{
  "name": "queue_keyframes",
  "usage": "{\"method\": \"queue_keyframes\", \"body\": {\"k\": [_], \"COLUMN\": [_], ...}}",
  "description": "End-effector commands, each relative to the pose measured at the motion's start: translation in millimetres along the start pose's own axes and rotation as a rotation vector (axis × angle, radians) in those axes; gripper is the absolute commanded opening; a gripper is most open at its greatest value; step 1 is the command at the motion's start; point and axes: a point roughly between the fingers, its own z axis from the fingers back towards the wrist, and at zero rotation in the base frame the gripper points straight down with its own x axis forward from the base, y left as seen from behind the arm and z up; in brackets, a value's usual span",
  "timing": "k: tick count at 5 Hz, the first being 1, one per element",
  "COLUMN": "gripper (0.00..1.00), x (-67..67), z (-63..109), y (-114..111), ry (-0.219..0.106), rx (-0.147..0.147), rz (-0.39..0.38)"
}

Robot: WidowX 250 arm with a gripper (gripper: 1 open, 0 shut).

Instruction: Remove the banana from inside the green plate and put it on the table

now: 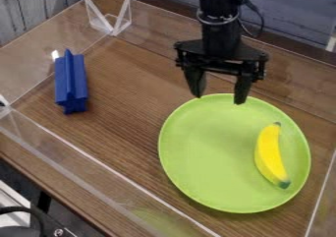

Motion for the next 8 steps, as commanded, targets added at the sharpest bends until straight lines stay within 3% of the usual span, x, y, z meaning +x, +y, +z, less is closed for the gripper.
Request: {"method": "queue_keyframes", "body": {"k": [1, 3, 6, 8], "gripper": [1.00, 1.00, 1.00, 1.00], "x": [9.4, 13.2, -1.9, -16.4], "z": [8.8, 9.9, -3.0, -12.4], "y": [-7.3, -9.5, -28.9, -56.4], "ry": [-0.043, -0.045, -0.005, -0.005], "rx": [-0.020, -0.025, -0.026, -0.038], "rz": [-0.022, -0.052, -0.058, -0.076]}}
